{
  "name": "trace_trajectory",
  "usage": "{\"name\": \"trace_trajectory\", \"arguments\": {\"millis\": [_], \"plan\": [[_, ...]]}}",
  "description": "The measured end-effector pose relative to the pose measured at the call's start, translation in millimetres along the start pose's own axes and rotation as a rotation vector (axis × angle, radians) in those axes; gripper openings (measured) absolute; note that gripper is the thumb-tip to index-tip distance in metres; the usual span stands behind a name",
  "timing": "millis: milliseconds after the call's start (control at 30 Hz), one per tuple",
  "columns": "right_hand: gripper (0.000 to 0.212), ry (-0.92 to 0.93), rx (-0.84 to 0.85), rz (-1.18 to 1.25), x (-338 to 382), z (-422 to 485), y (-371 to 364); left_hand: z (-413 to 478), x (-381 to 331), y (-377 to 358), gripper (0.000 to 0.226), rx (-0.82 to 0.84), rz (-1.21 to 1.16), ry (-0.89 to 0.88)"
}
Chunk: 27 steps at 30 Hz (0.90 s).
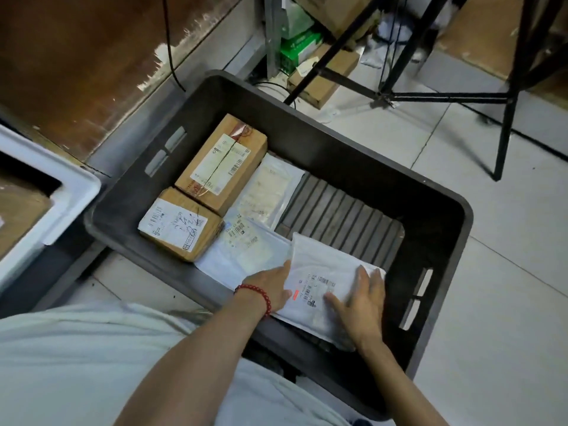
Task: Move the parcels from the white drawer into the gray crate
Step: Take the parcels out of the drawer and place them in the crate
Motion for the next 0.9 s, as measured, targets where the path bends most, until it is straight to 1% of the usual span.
{"name": "trace_trajectory", "arguments": {"millis": [33, 67, 100, 133, 200, 267, 367, 433, 500, 600, 667, 700, 767, 900], "plan": [[0.090, 0.061, 0.015, -0.112, 2.4, 1.2, -7.4, -2.1, 0.0, -11.2, 0.063, 0.084, 0.103, 0.002], [0.089, 0.106, 0.031, -0.192, 5.4, 2.3, -13.4, -4.3, -1.3, -15.7, 0.059, 0.130, 0.183, -0.007], [0.089, 0.137, 0.044, -0.255, 8.7, 3.9, -17.7, -6.0, -4.3, -14.3, 0.056, 0.133, 0.236, -0.024], [0.090, 0.156, 0.051, -0.304, 11.4, 6.0, -19.9, -7.3, -8.5, -7.4, 0.054, 0.093, 0.289, -0.044], [0.094, 0.180, 0.065, -0.387, 17.0, 13.4, -23.0, -10.7, -16.4, 16.4, 0.053, -0.048, 0.426, -0.062], [0.100, 0.178, 0.060, -0.425, 22.8, 27.9, -21.0, -17.6, -13.7, 42.8, 0.051, -0.205, 0.504, -0.016], [0.097, 0.134, 0.068, -0.465, 28.3, 55.1, -10.1, -33.2, 2.6, 78.5, 0.050, -0.401, 0.429, 0.079], [0.086, 0.144, 0.085, -0.534, 25.1, 54.7, -8.5, -44.5, 13.7, 93.5, 0.048, -0.493, 0.354, 0.134], [0.078, 0.171, 0.070, -0.591, 13.3, 39.9, -12.6, -54.7, 23.4, 100.2, 0.045, -0.544, 0.324, 0.191], [0.078, 0.131, 0.102, -0.617, -1.7, 20.3, -20.7, -70.0, 31.7, 108.3, 0.044, -0.566, 0.353, 0.254], [0.078, 0.116, 0.113, -0.693, 9.5, 19.8, -16.8, -82.2, 33.4, 117.8, 0.045, -0.607, 0.354, 0.290], [0.079, 0.124, 0.090, -0.741, 20.7, 19.7, -11.6, -89.2, 32.2, 122.9, 0.046, -0.634, 0.348, 0.305], [0.082, 0.187, 0.015, -0.756, 50.5, 15.7, 0.9, -104.1, 28.0, 132.1, 0.046, -0.691, 0.350, 0.324], [0.080, 0.427, -0.115, -0.693, 127.8, -12.3, 19.0, -146.3, 29.9, 162.6, 0.045, -0.803, 0.376, 0.355]]}}
Point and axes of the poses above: each hand's wrist, its own z-axis towards the middle knuckle, its own y-axis out of the back of the hand, x = y × z, the point moved 9 cm from there along z, towards the middle knuckle, and after that the axes turned 10 degrees about -y, right-handed, at the moved point
